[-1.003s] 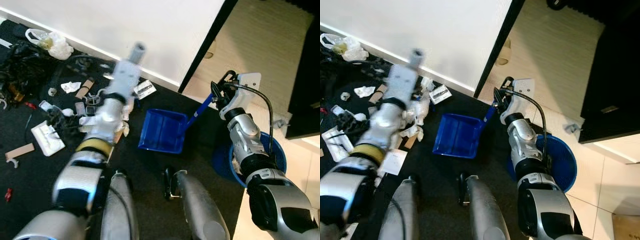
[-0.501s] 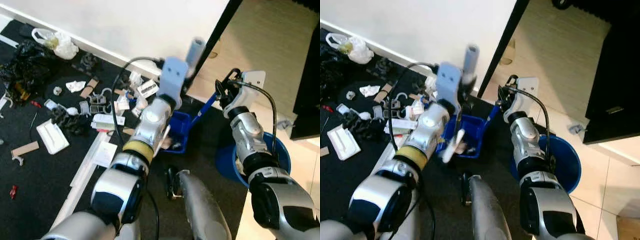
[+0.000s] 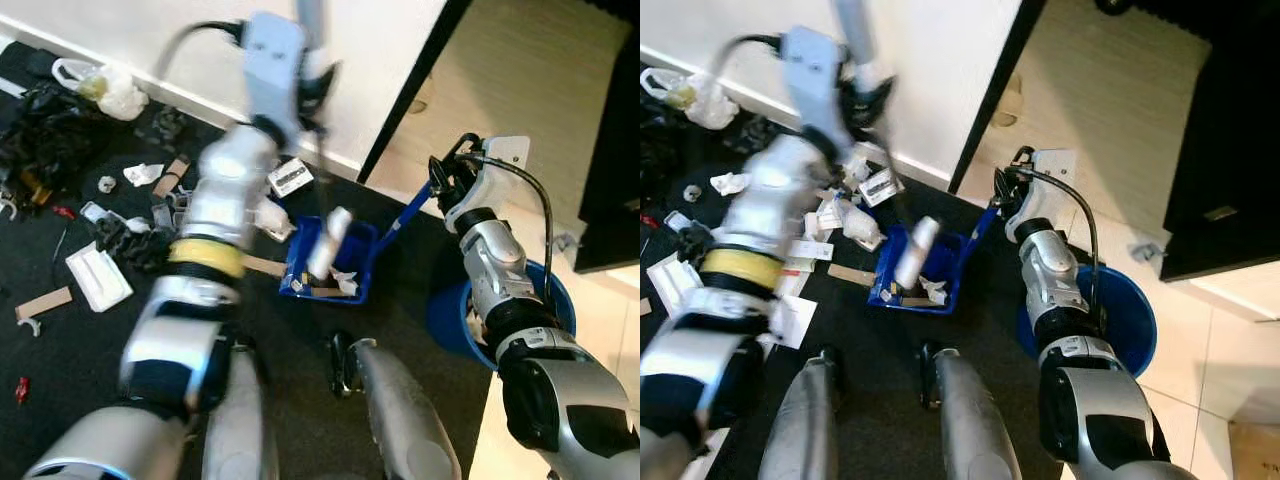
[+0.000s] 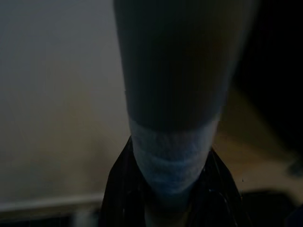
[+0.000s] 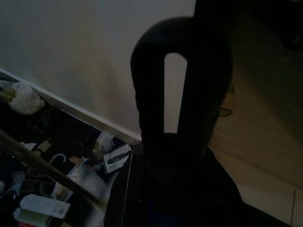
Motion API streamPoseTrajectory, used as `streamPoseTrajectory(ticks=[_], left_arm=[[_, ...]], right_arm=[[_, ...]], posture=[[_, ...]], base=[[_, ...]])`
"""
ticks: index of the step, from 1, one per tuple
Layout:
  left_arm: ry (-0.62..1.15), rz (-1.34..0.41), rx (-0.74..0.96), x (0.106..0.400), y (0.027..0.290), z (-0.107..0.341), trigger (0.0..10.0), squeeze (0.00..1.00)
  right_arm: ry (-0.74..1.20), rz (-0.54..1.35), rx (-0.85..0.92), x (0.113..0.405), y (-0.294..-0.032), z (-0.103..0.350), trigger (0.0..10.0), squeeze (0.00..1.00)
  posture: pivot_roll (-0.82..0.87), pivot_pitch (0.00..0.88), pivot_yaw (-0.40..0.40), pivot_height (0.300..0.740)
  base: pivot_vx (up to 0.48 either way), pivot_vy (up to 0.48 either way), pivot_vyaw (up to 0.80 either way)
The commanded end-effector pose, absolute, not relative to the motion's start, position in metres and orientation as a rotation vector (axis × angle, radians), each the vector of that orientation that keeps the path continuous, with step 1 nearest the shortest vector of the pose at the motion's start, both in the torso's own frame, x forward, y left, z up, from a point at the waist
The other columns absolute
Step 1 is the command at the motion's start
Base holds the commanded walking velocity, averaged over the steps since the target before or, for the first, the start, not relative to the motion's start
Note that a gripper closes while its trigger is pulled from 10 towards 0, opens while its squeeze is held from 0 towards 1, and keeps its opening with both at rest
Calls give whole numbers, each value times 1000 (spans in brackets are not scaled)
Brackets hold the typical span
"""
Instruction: Sweep floor
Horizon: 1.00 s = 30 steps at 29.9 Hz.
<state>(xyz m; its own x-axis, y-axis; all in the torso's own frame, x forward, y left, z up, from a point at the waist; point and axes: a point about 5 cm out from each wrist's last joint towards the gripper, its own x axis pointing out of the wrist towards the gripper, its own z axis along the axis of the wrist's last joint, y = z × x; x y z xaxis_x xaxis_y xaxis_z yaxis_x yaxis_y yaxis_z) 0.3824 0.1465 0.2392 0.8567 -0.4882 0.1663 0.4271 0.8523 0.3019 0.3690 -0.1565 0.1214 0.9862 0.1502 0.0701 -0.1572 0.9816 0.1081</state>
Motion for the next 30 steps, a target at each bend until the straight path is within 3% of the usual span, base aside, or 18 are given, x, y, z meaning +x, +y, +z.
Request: streamPoseTrajectory(ticks=[1,2,6,17,22,30], left_arm=[[-229,-530,334,376,151,238,10000,0],[-229,-530,334,376,151,238,10000,0],[-217,-399,460,371,200,243,10000,0],[-86,-297,724,367,236,195,10000,0],[-74,-217,880,366,238,170,10000,0],[-127,-256,852,365,206,144,10000,0]], right_arm=[[129,139,158,352,-156,79,10000,0],[129,139,158,352,-156,79,10000,0],[140,146,162,350,-156,75,10000,0],[159,167,163,347,-148,70,10000,0],[157,173,161,345,-147,68,10000,0],[143,194,159,341,-146,66,10000,0]], posture=[[56,329,-135,740],[56,329,-135,740],[59,337,-143,740],[36,355,-150,740],[27,361,-153,740],[9,370,-160,740]], base=[[0,0,0],[0,0,0],[0,0,0],[0,0,0],[0,0,0],[0,0,0]])
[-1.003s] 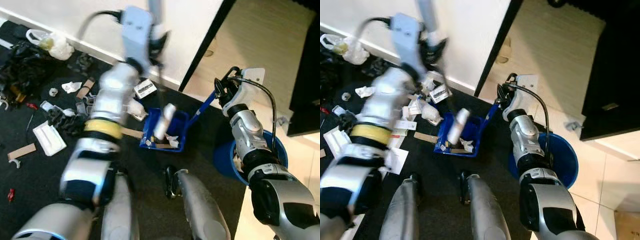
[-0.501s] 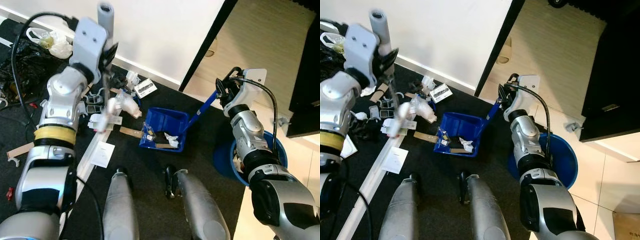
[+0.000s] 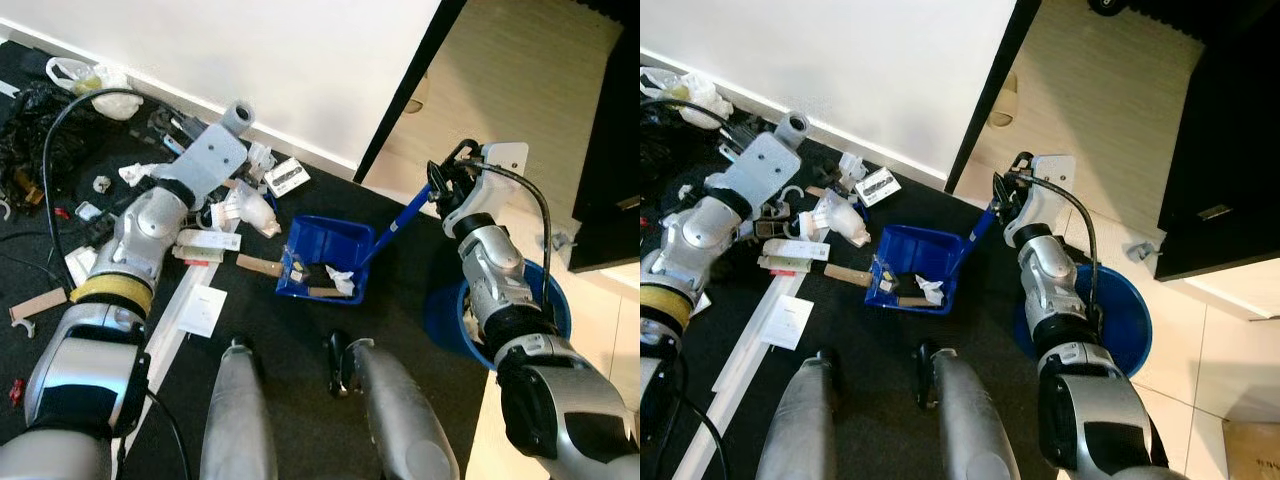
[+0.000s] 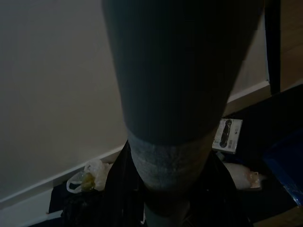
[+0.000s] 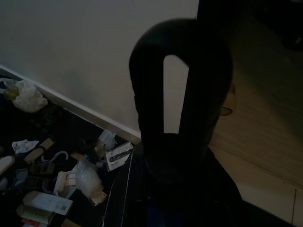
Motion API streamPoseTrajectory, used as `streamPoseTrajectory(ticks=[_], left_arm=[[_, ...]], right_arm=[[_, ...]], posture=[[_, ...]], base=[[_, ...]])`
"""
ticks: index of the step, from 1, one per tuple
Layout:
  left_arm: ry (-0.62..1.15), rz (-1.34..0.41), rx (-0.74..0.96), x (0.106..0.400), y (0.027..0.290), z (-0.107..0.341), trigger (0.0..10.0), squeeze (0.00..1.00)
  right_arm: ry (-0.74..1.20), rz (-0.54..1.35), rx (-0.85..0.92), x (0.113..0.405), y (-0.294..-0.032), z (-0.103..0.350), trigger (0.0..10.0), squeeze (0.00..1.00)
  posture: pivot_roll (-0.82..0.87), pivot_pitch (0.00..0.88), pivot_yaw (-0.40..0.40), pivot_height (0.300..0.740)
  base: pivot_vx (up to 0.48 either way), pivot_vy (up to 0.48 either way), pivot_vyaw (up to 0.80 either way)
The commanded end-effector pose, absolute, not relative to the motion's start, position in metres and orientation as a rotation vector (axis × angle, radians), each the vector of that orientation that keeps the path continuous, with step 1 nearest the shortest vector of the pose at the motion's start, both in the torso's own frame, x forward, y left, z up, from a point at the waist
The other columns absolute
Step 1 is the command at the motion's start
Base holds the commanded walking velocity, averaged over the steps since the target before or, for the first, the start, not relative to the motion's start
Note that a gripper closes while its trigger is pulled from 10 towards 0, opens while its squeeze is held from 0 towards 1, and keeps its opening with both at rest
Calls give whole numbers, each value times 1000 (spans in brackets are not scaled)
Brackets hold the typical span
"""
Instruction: Sweep floor
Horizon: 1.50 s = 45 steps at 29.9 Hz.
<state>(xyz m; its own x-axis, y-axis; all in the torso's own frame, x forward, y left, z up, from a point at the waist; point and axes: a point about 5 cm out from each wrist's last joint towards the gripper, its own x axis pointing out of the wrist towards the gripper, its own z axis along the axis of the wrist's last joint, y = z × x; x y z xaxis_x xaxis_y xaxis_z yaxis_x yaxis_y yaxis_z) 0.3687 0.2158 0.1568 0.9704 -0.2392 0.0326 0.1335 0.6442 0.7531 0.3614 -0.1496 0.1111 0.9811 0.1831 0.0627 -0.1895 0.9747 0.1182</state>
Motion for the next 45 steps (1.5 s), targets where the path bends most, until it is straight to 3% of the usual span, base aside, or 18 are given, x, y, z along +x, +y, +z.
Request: streamPoseTrajectory(ticks=[1,9,16,18,23,29,34,35,43,45], left_arm=[[-131,-264,840,365,200,140,10000,0],[-84,-353,655,362,159,115,10000,0],[-57,-295,352,367,133,113,10000,0],[-57,-295,352,367,133,113,10000,0],[-91,-312,199,372,106,126,10000,0],[-216,-392,14,378,50,166,10000,0],[-267,-407,-59,379,35,184,10000,0],[-317,-422,-149,378,19,202,10000,0],[-394,-487,-198,375,4,225,10000,0],[-402,-555,-129,374,4,228,10000,0]], right_arm=[[140,195,161,341,-146,66,10000,0],[124,206,160,337,-146,65,10000,0],[116,215,157,333,-147,64,10000,0],[116,215,157,333,-147,64,10000,0],[123,220,154,333,-147,63,10000,0],[141,217,147,332,-148,60,10000,0],[142,212,147,332,-149,60,10000,0],[145,208,149,331,-149,59,10000,0],[149,207,151,330,-148,57,10000,0],[149,205,155,330,-148,57,10000,0]], posture=[[-8,377,-160,740],[-40,389,-150,740],[-42,378,-144,740],[-42,378,-144,740],[-30,370,-145,740],[-14,357,-141,740],[-10,353,-139,740],[-1,347,-135,740],[4,343,-126,740],[10,340,-119,740]], base=[[0,0,0],[0,0,0],[0,0,0],[0,0,0],[0,0,0],[0,0,0],[0,0,0],[0,0,0],[0,0,0],[0,0,0]])
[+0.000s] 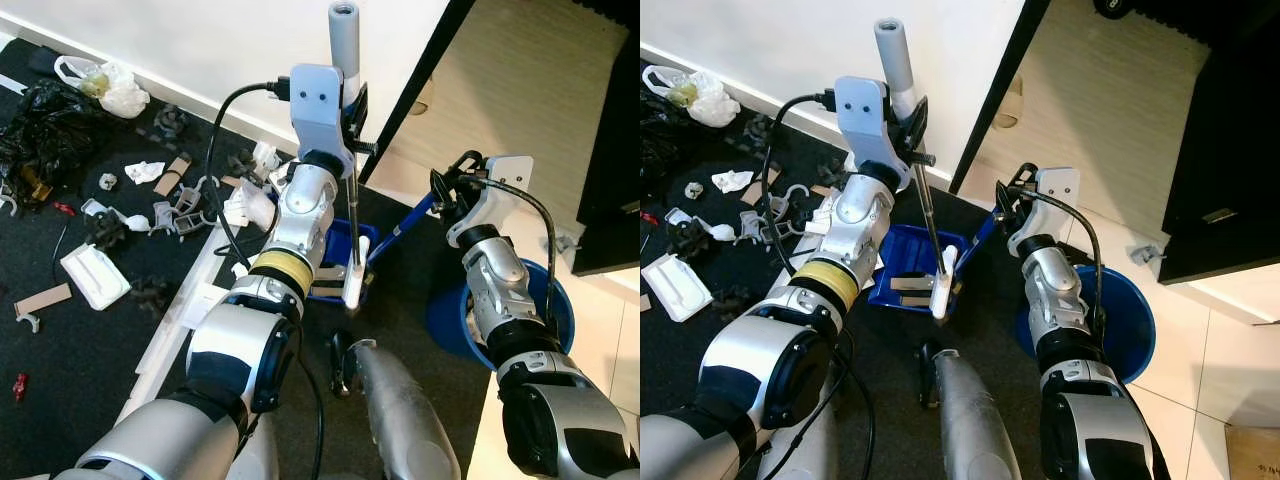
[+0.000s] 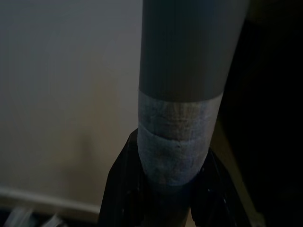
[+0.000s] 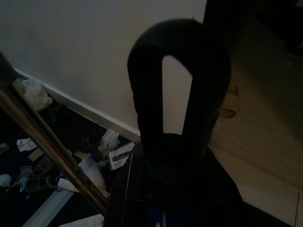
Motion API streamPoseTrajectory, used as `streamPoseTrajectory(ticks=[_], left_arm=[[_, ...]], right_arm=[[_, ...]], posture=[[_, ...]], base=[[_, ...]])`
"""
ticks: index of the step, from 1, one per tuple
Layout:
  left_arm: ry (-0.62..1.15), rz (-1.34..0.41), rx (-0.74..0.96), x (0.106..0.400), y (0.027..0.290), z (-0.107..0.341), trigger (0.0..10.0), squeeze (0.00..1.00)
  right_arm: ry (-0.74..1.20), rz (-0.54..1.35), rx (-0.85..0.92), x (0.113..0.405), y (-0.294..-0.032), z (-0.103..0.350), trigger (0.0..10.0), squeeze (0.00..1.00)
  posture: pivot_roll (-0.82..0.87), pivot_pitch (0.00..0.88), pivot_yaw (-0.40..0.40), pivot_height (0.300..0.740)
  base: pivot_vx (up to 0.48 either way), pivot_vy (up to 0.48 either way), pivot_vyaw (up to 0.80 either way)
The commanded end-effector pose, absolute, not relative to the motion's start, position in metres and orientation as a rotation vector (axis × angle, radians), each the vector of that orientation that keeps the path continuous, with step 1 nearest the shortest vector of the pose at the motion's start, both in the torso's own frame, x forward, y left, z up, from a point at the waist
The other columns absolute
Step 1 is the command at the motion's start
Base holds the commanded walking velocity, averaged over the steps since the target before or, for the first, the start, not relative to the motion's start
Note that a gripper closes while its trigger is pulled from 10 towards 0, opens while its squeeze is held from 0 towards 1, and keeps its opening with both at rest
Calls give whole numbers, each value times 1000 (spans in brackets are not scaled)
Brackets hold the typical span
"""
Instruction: Sweep floor
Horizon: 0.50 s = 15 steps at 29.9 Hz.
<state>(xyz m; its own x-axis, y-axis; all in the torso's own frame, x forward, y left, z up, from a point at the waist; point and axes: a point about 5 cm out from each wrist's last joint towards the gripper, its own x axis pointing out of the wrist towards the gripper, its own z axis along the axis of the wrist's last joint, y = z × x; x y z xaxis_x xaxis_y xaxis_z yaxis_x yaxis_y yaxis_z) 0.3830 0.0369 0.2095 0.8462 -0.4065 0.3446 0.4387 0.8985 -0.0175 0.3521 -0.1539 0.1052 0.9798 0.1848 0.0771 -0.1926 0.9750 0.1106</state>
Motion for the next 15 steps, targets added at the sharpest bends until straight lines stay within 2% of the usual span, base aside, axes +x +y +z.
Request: streamPoseTrajectory(ticks=[1,4,7,8,10,13,14,15], left_arm=[[-395,-619,-60,373,5,228,10000,0],[-388,-670,31,372,17,225,10000,0],[-368,-648,185,371,72,223,10000,0],[-368,-648,185,371,72,223,10000,0],[-352,-576,192,372,107,231,10000,0],[-344,-549,211,372,122,234,10000,0],[-298,-525,279,371,147,233,10000,0],[-298,-525,279,371,147,233,10000,0]], right_arm=[[150,202,158,330,-148,57,10000,0],[150,200,162,330,-147,56,10000,0],[152,199,170,329,-146,55,10000,0],[152,199,170,329,-146,55,10000,0],[157,201,173,329,-145,54,10000,0],[160,204,173,328,-145,53,10000,0],[165,207,173,328,-144,53,10000,0],[165,207,173,328,-144,53,10000,0]], posture=[[10,340,-119,740],[16,340,-115,740],[22,340,-115,740],[22,340,-115,740],[25,342,-121,740],[27,342,-122,740],[29,343,-126,740],[29,343,-126,740]], base=[[0,0,0],[0,0,0],[0,0,0],[0,0,0],[0,0,0],[0,0,0],[0,0,0],[0,0,0]])
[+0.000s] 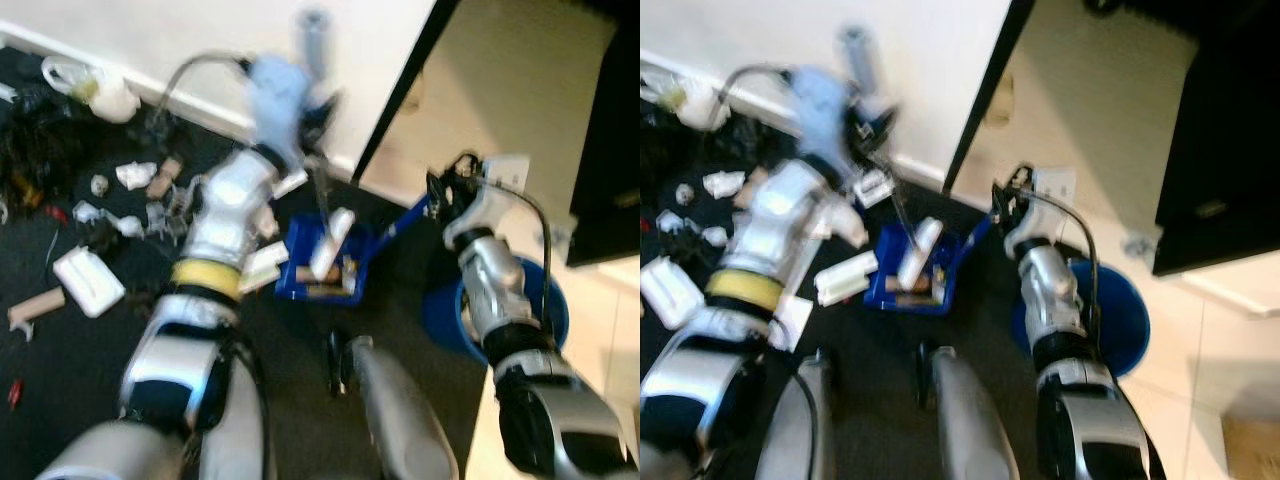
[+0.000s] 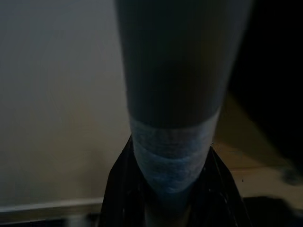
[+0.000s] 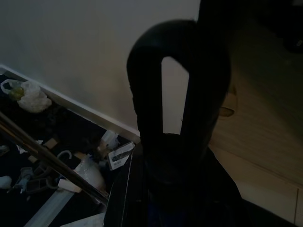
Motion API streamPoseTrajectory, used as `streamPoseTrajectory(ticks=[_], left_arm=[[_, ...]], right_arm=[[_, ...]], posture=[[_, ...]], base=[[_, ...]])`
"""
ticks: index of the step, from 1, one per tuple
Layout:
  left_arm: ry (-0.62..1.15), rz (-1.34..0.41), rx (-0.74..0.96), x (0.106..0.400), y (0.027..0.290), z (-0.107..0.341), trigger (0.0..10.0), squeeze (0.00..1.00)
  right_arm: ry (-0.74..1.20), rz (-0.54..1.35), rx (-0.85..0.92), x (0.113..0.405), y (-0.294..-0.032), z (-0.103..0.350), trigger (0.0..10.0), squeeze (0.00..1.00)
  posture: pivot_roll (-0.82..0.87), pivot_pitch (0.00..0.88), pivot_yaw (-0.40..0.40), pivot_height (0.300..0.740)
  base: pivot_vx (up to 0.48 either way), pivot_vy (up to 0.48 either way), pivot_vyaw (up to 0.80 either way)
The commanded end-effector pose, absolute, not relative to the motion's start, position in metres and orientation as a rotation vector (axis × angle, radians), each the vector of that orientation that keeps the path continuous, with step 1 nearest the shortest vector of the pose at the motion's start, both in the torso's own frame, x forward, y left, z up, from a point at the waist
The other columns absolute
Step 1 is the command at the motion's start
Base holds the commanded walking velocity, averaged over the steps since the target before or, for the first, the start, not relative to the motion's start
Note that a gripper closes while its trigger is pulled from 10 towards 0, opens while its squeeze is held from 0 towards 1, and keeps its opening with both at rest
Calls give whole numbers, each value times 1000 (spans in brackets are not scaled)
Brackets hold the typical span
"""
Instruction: Sweep floor
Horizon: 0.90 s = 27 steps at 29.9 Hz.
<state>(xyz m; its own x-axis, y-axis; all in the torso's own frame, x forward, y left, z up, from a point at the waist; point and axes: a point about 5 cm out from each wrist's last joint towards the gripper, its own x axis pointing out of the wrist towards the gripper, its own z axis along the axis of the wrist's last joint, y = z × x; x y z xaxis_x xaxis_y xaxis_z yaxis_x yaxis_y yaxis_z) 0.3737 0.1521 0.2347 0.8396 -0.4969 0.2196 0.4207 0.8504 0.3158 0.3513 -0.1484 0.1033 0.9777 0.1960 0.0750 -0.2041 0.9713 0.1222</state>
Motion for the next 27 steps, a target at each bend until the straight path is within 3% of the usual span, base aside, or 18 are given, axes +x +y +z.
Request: streamPoseTrajectory(ticks=[1,8,9,13,16,19,20,21,27], left_arm=[[-267,-516,317,370,158,230,10000,0],[-192,-422,450,366,192,220,10000,0],[-169,-334,509,366,206,208,10000,0],[-140,-323,544,365,207,196,10000,0],[-20,-282,575,361,207,162,10000,0],[77,-151,633,357,214,134,10000,0],[77,-151,633,357,214,134,10000,0],[101,-35,616,353,219,117,10000,0],[101,28,553,350,217,106,10000,0]], right_arm=[[167,208,173,328,-144,53,10000,0],[169,212,175,329,-143,53,10000,0],[170,215,174,329,-142,54,10000,0],[171,217,174,329,-142,53,10000,0],[170,218,173,329,-142,53,10000,0],[169,215,173,328,-143,53,10000,0],[169,215,173,328,-143,53,10000,0],[170,213,172,327,-144,52,10000,0],[174,216,168,326,-144,50,10000,0]], posture=[[29,343,-126,740],[28,344,-132,740],[25,350,-133,740],[23,350,-131,740],[14,352,-124,740],[9,356,-123,740],[9,356,-123,740],[8,358,-123,740],[8,360,-125,740]], base=[[0,0,0],[0,0,0],[0,0,0],[0,0,0],[0,0,0],[0,0,0],[0,0,0],[0,0,0],[0,0,0]])
